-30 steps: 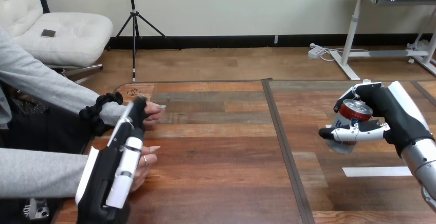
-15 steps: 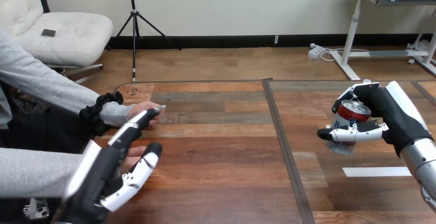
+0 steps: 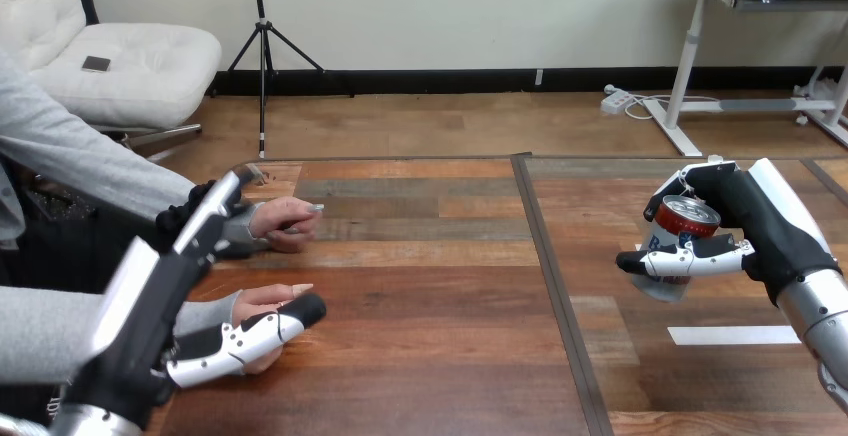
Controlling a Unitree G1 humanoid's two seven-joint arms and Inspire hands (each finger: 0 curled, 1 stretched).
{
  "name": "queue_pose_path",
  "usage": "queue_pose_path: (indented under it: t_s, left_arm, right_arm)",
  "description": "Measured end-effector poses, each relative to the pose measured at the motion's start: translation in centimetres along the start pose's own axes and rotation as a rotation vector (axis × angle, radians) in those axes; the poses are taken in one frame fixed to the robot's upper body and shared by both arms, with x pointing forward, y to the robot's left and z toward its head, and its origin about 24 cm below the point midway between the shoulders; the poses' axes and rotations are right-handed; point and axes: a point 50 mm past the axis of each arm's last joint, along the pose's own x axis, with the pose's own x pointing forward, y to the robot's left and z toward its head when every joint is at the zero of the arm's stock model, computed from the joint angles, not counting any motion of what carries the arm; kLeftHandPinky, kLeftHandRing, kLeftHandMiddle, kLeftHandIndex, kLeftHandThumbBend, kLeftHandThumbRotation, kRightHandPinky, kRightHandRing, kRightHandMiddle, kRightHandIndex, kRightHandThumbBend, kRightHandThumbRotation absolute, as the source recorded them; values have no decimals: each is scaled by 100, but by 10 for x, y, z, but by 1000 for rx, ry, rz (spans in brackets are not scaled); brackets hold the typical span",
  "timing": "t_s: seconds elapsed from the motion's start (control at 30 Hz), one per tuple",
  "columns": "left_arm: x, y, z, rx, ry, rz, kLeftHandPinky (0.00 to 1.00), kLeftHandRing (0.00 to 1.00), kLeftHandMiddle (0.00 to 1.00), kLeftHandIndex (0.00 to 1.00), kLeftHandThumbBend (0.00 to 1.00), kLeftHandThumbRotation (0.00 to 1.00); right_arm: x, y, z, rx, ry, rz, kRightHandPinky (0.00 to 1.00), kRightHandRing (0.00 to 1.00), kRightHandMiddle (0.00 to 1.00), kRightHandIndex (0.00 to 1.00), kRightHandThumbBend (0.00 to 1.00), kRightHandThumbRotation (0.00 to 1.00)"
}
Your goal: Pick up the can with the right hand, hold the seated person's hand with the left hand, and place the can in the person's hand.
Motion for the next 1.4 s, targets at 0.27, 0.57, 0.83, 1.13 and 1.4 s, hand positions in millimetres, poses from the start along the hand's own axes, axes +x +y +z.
queue_pose_path:
  t_s: [0.27,0.57,0.83,1.13,1.4]
  left_arm:
    - [5,9,7,88,-30,-13,95,100,100,100,100,47]
    - [10,17,10,258,-44,-25,87,100,100,100,100,54]
    - [13,21,11,382,-39,-52,81,100,100,100,100,58]
    - [14,24,11,521,-27,-103,73,97,100,100,100,53]
    - [16,26,11,574,-31,-132,71,97,99,97,100,44]
  right_arm:
    - [0,0,0,-1,0,2,31,34,40,42,86,0]
    - [0,1,0,-2,0,7,28,31,39,42,85,0]
    - [0,2,0,-3,-1,11,28,31,39,42,85,0]
    - [0,3,0,-6,-1,17,30,33,39,42,85,0]
    - [0,3,1,-5,-2,19,30,32,39,42,85,0]
